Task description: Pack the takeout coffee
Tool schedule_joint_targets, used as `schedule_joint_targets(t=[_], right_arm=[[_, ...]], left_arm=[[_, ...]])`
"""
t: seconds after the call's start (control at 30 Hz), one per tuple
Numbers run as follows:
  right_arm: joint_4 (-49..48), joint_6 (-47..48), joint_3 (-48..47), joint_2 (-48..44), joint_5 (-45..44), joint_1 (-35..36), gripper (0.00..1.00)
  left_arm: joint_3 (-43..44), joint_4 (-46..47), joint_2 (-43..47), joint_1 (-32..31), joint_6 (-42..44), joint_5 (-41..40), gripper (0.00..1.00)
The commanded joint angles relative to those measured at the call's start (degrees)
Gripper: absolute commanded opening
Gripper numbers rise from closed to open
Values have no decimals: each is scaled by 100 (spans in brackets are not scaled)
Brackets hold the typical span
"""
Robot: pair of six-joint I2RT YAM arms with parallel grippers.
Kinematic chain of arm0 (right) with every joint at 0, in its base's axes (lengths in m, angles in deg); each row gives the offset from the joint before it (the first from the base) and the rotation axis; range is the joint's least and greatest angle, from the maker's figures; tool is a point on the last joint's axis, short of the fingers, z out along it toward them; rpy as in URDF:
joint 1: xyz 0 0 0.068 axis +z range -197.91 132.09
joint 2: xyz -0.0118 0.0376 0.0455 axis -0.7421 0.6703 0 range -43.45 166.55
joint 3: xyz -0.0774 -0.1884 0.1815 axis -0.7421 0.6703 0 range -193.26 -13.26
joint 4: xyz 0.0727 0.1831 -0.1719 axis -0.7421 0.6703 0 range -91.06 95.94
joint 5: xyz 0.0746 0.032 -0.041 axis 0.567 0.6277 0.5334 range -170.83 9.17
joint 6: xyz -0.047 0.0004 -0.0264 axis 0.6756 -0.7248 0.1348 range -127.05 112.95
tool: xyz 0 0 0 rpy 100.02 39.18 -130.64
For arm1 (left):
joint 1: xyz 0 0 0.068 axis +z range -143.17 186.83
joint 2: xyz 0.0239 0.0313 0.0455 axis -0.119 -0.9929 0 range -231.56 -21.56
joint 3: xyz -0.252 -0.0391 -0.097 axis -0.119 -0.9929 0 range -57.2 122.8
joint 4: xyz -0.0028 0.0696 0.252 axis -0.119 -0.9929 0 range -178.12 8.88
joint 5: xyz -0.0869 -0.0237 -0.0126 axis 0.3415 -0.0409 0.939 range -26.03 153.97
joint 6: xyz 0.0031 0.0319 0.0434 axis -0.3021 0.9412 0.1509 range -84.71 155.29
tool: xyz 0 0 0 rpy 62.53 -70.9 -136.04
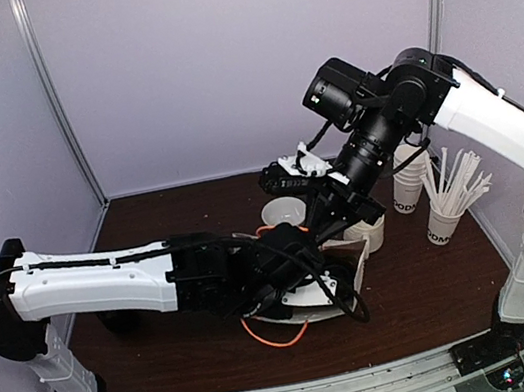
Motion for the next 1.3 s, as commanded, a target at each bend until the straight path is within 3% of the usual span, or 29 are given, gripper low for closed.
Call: schedule_joint_targets(t=[0.0, 0.23, 0.37, 0.47, 0.77, 1.27], right_arm=[[222, 156, -292, -3, 454, 327, 0], [101, 134, -432, -19, -266, 319, 0], [-68, 33, -510, 23, -646, 312, 7], [-292, -146, -527, 81, -1104, 310, 5], [-131, -37, -635, 126, -661, 319, 2], [-22, 54, -586, 90, -514, 321, 2]], left_arm=[[-218, 54, -180, 298, 51, -14, 60], [-365, 117, 124, 292, 31, 23, 58], [-466, 306, 251, 287, 94, -67, 58], [-534, 492, 343, 283, 152, -78, 58], [-683, 1050, 308, 308, 280, -31, 58], [-659, 1033, 483, 325, 272, 162, 58]])
